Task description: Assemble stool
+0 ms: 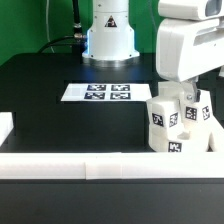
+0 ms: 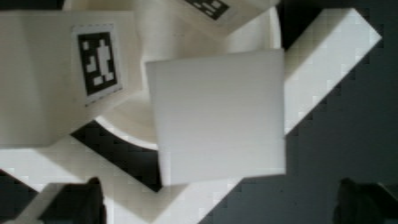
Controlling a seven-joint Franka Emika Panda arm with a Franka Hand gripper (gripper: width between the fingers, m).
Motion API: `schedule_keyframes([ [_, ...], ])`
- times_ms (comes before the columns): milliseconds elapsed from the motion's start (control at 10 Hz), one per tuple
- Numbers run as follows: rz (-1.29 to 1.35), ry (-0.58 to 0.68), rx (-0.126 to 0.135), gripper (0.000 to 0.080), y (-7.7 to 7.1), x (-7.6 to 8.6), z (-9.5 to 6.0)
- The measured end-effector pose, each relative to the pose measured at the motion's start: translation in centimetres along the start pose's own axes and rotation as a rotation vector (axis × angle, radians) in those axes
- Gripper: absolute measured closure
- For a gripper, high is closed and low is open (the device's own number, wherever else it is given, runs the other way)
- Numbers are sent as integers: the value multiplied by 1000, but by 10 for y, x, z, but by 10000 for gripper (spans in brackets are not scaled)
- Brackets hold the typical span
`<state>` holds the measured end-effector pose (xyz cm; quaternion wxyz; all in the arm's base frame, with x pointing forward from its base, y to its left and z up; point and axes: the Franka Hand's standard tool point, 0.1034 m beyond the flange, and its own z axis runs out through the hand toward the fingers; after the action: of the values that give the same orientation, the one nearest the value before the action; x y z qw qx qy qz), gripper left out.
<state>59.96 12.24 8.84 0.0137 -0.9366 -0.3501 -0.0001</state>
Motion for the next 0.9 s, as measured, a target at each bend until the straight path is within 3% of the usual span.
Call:
schedule_keyframes([
  [400, -7, -20, 8, 151, 7, -10, 13],
  [600, 0, -21, 8, 389, 8, -12, 13],
  [700, 1, -22, 8, 389, 8, -12, 13],
  [800, 1, -22, 8, 464, 9, -12, 14],
  [900, 22, -22, 8, 464, 9, -12, 14],
])
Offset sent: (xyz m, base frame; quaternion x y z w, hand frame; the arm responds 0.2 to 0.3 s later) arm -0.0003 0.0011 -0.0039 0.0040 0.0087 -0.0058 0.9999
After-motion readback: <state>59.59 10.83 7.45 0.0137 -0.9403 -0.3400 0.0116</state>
